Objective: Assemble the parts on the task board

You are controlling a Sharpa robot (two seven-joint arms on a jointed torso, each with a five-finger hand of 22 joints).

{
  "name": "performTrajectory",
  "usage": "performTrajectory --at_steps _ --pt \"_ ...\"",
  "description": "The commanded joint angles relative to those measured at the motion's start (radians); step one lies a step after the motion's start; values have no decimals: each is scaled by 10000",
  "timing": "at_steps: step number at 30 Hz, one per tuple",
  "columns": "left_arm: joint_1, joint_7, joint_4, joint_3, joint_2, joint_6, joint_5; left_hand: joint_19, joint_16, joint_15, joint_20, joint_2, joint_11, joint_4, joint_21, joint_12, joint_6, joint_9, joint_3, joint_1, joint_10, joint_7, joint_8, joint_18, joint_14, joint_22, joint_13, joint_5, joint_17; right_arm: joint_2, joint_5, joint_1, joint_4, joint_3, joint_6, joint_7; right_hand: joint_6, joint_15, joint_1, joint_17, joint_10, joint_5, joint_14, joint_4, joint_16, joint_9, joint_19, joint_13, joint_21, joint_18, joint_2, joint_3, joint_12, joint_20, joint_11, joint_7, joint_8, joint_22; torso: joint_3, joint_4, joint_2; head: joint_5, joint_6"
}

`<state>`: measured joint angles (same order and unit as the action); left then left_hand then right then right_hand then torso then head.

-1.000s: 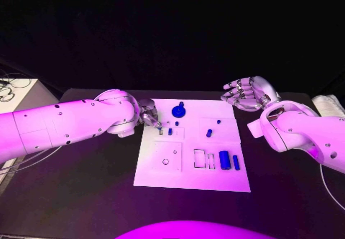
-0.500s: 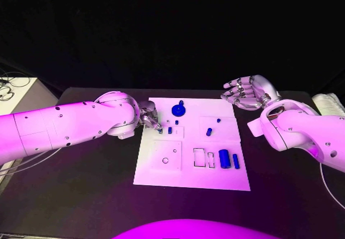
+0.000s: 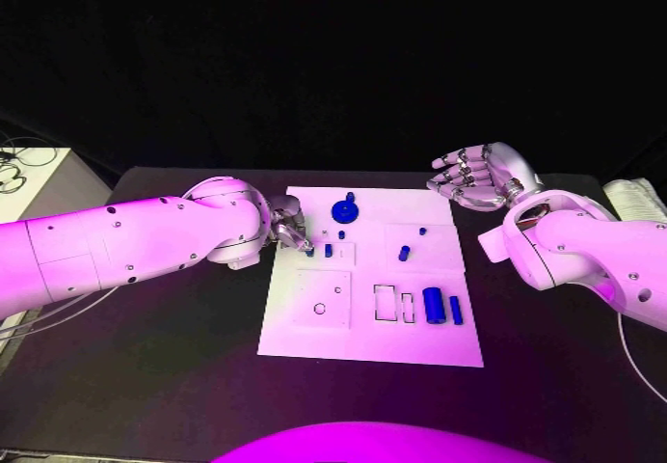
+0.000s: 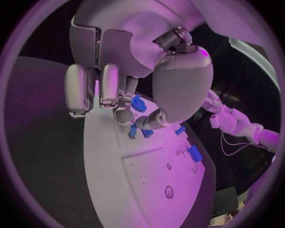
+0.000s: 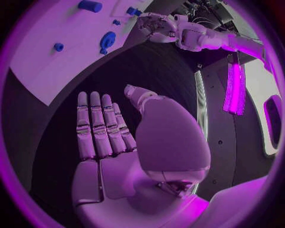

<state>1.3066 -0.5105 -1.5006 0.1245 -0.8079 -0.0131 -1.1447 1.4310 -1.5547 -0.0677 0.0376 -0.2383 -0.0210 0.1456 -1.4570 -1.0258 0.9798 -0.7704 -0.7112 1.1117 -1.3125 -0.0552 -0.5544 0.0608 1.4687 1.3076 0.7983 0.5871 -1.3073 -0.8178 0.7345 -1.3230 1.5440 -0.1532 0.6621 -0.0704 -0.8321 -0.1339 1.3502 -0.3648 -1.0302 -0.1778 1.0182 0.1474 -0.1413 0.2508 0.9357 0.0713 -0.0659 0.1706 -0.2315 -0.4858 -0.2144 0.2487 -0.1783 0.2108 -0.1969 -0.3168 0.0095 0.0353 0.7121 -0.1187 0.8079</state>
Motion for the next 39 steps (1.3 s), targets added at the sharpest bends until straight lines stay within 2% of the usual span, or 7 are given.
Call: performTrajectory --at_steps 1,39 --pt "-18 17 -34 4 22 -112 -79 96 68 -65 2 98 9 -2047 -46 -44 63 4 -1989 33 -39 -18 -69 -149 923 1191 10 70 -2356 5 51 6 8 1 -121 -69 -18 -46 -80 8 -16 -37 39 -68 47 -16 -46 -8 31 125 -27 -1 26 14 -15 356 28 8 0 0 -6 -10 4" --pt "-26 90 -22 3 54 -486 47 133 63 -78 -9 71 -6 -2106 -89 -51 115 6 -2045 9 -79 6 -53 -163 926 1242 29 104 -2363 9 51 6 2 1 -144 -67 -19 -50 -85 28 -16 -39 41 -84 63 -21 -55 -27 30 125 -24 -2 29 18 -18 358 30 50 8 1 0 -2 47"
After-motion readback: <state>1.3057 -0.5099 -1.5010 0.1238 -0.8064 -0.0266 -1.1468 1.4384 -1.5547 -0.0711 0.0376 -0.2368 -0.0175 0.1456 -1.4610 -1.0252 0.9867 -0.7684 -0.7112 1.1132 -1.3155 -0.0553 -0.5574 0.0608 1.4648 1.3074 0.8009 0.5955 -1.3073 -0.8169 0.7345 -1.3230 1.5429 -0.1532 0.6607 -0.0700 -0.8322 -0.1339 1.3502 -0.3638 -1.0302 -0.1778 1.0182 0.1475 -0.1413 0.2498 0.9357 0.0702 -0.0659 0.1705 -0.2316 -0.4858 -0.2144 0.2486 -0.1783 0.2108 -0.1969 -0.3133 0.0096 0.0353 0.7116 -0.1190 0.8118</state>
